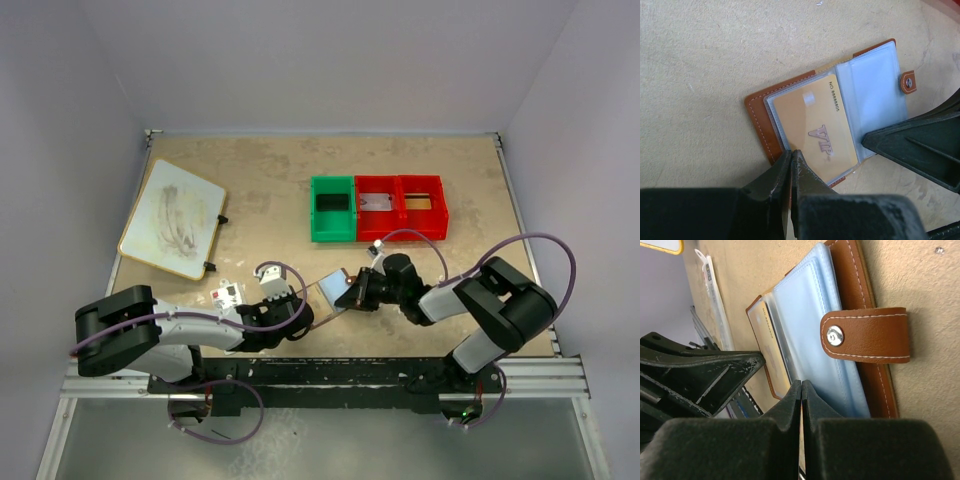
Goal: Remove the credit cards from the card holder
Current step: Remove the credit card from the card holder.
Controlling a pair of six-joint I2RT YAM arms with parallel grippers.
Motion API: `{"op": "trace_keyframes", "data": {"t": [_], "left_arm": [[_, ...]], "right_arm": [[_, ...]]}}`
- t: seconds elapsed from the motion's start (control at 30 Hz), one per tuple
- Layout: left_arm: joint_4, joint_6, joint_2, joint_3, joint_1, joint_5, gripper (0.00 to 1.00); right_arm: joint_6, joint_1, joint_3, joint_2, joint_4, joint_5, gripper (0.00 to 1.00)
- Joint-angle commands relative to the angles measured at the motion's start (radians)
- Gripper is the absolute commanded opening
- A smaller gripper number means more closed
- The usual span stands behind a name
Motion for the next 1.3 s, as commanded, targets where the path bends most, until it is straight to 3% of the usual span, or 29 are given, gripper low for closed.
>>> {"op": "trace_keyframes", "data": {"t": [0.0,0.07,0.2,0.4,0.97,1.1,1.27], "left_arm": [[-0.142,0.009,0.04,-0.029,-0.012,0.102,0.0],[-0.144,0.01,0.04,-0.028,-0.012,0.1,0.0],[-0.142,0.014,0.04,-0.025,-0.012,0.1,0.0],[-0.141,0.017,0.043,-0.023,-0.012,0.1,0.0],[-0.137,0.023,0.054,-0.016,-0.012,0.105,0.0],[-0.124,0.024,0.06,-0.015,-0.012,0.109,0.0],[-0.116,0.026,0.066,-0.015,-0.012,0.114,0.0]], "right_arm": [[-0.018,-0.017,-0.02,-0.027,0.002,-0.019,0.0],[-0.036,-0.017,-0.012,-0.026,0.002,-0.042,0.0],[-0.096,-0.017,0.021,0.0,0.001,-0.095,0.13],[-0.127,-0.017,0.025,0.01,0.006,-0.135,0.22],[-0.175,0.024,0.075,0.099,-0.002,-0.195,0.27],[-0.226,0.079,0.146,0.105,-0.124,-0.141,0.28],[-0.255,0.128,0.2,0.099,-0.216,-0.065,0.2]]}}
